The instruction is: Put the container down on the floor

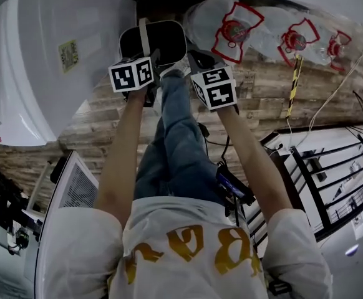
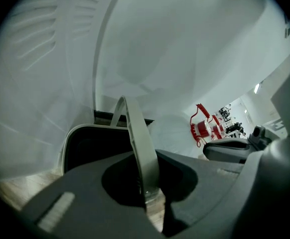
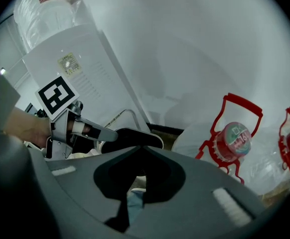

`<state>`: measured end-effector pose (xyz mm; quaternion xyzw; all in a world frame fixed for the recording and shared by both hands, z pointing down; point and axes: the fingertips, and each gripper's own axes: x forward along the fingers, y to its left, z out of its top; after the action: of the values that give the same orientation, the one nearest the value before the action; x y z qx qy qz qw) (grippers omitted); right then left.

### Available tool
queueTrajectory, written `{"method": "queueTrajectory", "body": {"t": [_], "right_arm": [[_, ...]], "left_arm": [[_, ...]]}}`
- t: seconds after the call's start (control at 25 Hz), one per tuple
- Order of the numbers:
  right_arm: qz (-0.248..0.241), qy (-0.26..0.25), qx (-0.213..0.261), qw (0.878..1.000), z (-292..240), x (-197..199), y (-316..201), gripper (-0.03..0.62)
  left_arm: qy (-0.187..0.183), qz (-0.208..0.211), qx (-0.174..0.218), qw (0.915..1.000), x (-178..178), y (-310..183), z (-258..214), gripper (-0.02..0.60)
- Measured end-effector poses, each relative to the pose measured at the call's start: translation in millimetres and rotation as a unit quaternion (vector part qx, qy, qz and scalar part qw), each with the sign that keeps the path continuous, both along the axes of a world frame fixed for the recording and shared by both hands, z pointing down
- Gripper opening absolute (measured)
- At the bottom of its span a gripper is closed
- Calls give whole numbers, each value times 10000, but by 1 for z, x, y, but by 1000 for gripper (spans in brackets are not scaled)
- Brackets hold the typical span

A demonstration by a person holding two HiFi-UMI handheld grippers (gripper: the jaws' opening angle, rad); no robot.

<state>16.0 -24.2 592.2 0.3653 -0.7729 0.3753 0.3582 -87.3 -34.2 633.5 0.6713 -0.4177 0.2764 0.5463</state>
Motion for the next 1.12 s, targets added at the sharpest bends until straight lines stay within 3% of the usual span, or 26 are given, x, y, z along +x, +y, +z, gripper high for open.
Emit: {"method": "queueTrajectory", "body": {"t": [0.24,0.8,1.12], "right_arm": [[-51,-38,-60,10000,20,-9,1,31],[-178,-51,-226,9996,87,-22,10,31],[-147,181,-480,9986,113,-12,19,31]], "left_arm": [[-191,78,-5,9998,-6,1,24,32],[-232,130,30,9996,1,-17,99,32],[-563,101,204,9982,-4,-28,122,32]]}}
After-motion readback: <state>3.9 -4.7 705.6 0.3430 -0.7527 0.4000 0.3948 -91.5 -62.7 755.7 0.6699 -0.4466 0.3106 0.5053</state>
